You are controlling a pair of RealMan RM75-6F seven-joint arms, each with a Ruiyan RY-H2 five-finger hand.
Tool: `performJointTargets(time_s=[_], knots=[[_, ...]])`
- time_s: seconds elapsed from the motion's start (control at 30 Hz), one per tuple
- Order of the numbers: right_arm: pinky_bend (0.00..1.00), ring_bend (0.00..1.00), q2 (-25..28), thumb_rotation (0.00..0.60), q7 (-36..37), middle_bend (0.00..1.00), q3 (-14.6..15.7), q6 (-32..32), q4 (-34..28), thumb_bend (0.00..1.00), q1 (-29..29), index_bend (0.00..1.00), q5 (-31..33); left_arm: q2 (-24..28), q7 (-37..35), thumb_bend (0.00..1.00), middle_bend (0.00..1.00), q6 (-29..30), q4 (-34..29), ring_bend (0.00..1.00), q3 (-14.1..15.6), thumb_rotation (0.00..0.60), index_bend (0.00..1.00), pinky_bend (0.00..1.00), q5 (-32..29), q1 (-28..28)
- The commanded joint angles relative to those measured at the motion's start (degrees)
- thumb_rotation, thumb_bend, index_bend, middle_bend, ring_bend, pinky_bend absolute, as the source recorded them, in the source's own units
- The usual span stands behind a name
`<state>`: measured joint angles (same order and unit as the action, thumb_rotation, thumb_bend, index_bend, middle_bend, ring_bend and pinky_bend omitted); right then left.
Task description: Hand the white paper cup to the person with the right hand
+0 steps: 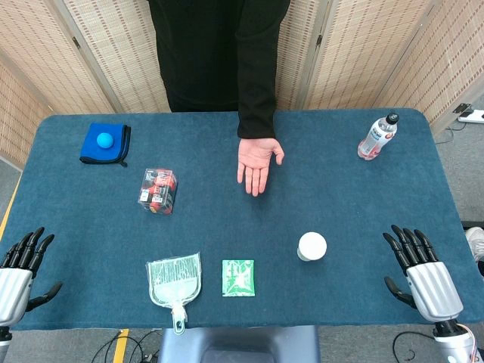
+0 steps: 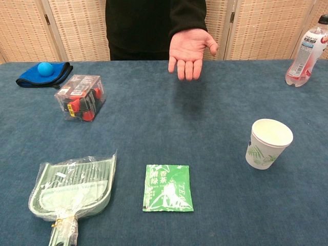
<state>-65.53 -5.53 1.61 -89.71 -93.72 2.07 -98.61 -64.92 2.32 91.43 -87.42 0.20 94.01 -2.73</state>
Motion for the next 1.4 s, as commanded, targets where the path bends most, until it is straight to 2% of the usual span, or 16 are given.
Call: performJointTargets(time_s=[0.03,0.2,0.33,0.43,0.63,0.73,0.87,1.23,1.3,1.37,1.4], knots=[[0.00,0.00,-0.04,0.600,-0.05,0.00,-0.03,0.83,-0.03,0.24,0.31,0.00,0.36,-0.04,0.01,0.27,0.00,0.13,0.11,0.00,-0.03,0.600,0.07,0.17,-0.11,0.10],[0.00,0.00,0.36,0.600,0.87,0.00,0.35,1.83,-0.17,0.24,0.69,0.00,0.37,-0.10,0.16,0.27,0.00,-0.14,-0.05,0.00,0.01,0.600,0.07,0.17,0.04,-0.10],[0.00,0.00,1.89,0.600,4.57,0.00,1.32,5.79,-1.51,0.24,2.90,0.00,-0.33,0.06,-0.68,0.27,0.00,-0.46,-0.07,0.00,-0.08,0.600,0.07,0.17,-0.02,-0.38],[0.00,0.00,4.16,0.600,6.37,0.00,1.09,11.86,-4.37,0.24,6.69,0.00,0.16,0.29,-1.55,0.27,0.00,-1.08,0.00,0.00,-0.18,0.600,0.07,0.17,-0.42,-0.67],[0.00,0.00,5.75,0.600,5.07,0.00,-2.70,26.66,-10.36,0.24,15.98,0.00,6.81,0.84,-3.44,0.27,0.00,-1.89,0.08,0.00,-0.26,0.600,0.07,0.17,-1.07,-1.01],[0.00,0.00,4.88,0.600,5.29,0.00,-4.62,33.90,-11.44,0.24,20.51,0.00,11.44,1.18,-4.35,0.27,0.00,-1.66,0.03,0.00,-0.31,0.600,0.07,0.17,-1.24,-0.89],[0.00,0.00,2.25,0.600,2.82,0.00,-6.18,40.35,-11.07,0.24,25.02,0.00,16.41,1.60,-5.64,0.27,0.00,-1.00,0.15,0.00,-0.29,0.600,0.07,0.17,-1.22,-0.58],[0.00,0.00,-4.16,0.600,-2.27,0.02,-6.59,47.32,-7.80,0.25,31.12,0.00,25.33,2.65,-8.34,0.27,0.00,0.85,0.01,0.00,-0.03,0.600,0.07,0.17,-0.59,0.34],[0.05,0.02,-4.80,0.600,-3.46,0.07,-6.34,46.21,-7.52,0.27,31.16,0.00,25.36,2.74,-8.52,0.27,0.00,1.16,0.03,0.00,0.02,0.600,0.07,0.17,-0.45,0.50],[0.19,0.12,-5.14,0.600,-4.90,0.18,-6.03,44.74,-7.53,0.31,30.90,0.02,25.39,2.76,-8.60,0.27,0.00,1.31,0.07,0.00,0.08,0.600,0.07,0.17,-0.35,0.59],[0.30,0.19,-5.23,0.600,-5.81,0.25,-5.75,43.93,-7.77,0.34,30.71,0.08,25.49,2.78,-8.56,0.27,0.00,1.34,0.08,0.00,0.10,0.600,0.07,0.17,-0.30,0.62]])
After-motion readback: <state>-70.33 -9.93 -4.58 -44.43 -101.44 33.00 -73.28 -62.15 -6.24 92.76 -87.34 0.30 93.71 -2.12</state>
